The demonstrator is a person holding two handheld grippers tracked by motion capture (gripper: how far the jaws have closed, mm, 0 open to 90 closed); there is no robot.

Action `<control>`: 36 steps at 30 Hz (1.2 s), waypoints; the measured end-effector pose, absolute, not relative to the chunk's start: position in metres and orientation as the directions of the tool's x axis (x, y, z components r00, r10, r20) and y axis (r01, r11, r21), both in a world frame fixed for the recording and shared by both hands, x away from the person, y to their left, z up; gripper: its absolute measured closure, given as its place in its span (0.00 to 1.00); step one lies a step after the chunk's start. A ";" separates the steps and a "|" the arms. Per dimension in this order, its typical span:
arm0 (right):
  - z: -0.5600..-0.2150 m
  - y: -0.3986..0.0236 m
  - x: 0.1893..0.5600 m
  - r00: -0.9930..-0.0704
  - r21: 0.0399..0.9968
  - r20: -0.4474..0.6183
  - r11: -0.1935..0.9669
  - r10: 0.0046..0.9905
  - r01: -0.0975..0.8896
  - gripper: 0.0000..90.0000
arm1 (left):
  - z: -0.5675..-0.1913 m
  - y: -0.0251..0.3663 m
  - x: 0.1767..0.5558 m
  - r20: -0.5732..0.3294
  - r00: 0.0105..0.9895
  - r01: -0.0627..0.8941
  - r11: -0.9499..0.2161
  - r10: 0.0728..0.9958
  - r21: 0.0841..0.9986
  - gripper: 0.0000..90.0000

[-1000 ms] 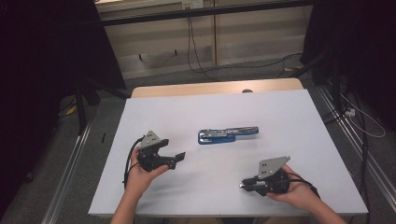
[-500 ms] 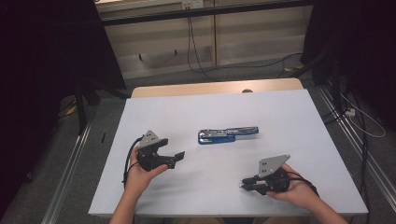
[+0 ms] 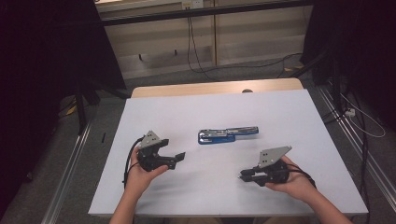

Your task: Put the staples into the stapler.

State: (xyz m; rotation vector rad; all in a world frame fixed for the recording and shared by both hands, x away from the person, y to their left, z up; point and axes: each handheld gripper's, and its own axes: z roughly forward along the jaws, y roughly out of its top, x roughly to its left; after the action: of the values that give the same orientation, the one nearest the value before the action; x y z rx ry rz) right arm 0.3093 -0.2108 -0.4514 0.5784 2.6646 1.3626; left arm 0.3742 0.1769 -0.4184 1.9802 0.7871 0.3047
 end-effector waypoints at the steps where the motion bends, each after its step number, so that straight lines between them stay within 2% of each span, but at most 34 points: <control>1: -0.451 -0.211 0.311 -0.923 0.798 0.092 0.526 0.374 0.293 0.88 | -0.418 0.177 0.374 -0.100 0.761 0.400 -0.341 0.641 0.851 0.14; 36: -0.422 -0.194 0.377 -0.928 0.799 0.090 0.529 0.363 0.284 0.88 | -0.419 0.184 0.373 -0.114 0.751 0.409 -0.322 0.650 0.854 0.13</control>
State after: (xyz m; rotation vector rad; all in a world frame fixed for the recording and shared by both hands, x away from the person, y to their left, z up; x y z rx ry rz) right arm 0.3773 -0.1939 -0.4217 0.5660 2.6699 1.3708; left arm 0.3730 0.1837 -0.4185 1.9600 0.8043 0.3068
